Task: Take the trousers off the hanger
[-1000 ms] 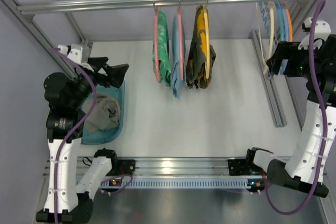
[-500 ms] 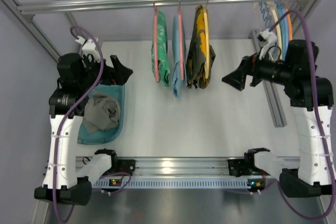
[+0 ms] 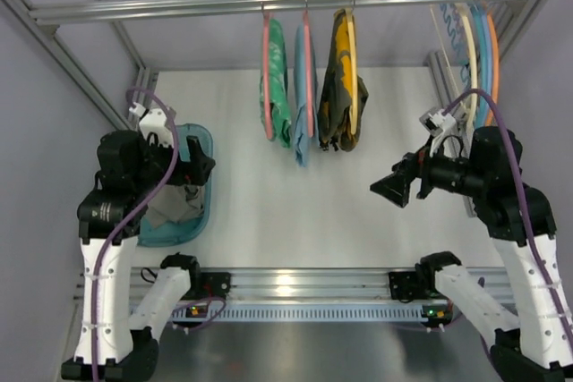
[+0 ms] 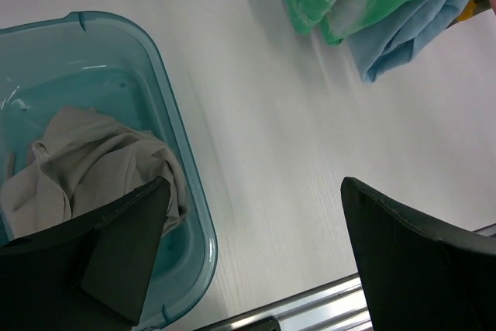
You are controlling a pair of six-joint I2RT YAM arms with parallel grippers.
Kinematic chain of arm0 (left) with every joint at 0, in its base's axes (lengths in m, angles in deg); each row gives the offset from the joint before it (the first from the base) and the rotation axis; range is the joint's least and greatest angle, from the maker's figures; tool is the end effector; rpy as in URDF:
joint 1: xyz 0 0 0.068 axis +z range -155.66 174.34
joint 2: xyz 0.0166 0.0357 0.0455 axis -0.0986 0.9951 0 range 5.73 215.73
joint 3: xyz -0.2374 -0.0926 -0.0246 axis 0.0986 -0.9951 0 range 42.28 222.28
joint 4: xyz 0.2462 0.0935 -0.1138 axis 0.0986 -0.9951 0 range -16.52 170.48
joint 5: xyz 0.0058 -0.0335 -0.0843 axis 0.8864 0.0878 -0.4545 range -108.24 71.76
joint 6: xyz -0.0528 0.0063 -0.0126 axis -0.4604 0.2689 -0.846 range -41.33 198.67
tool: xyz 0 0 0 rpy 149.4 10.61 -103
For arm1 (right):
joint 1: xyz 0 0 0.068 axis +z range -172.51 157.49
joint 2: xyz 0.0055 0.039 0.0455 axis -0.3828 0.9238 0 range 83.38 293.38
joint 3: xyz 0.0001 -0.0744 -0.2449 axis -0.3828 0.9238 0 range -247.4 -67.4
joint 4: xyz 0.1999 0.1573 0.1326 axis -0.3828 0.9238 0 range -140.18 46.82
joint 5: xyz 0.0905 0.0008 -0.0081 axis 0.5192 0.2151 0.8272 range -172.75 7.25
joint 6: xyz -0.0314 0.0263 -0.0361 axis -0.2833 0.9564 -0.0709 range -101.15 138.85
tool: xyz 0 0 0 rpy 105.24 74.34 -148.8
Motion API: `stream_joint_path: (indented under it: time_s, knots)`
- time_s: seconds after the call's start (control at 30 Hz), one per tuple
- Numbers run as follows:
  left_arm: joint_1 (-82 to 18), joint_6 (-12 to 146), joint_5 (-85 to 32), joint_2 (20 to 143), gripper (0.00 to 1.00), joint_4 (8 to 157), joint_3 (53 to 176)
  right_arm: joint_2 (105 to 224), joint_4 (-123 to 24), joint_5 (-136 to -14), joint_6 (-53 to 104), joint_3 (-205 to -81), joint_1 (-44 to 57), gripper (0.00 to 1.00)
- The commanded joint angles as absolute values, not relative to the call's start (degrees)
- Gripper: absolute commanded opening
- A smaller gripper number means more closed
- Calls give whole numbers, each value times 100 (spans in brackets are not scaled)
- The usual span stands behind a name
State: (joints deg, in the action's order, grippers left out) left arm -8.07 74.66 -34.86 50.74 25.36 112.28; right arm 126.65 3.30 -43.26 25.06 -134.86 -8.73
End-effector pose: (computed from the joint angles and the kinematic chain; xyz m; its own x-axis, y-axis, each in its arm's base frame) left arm 0.1607 -0.0173 0.4024 -0.5204 -0.0452 -0.8527 0.2517 0.9461 -0.2038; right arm 0.1431 0.0591 0.3986 -0.5505 -0.0490 -0.8334 -0.6668 0.6264 0.4037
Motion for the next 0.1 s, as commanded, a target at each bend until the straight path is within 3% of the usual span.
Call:
stream_joint_path:
  time_s: [0.0, 0.07]
  knots:
    - [-812, 7568, -3327, 5090, 98, 2423, 11207, 12461, -8, -4425, 2473, -13481, -783, 99]
    - [-812, 7542, -3327, 5090, 98, 2431, 11285, 12425, 27, -4504, 2439, -13516, -783, 99]
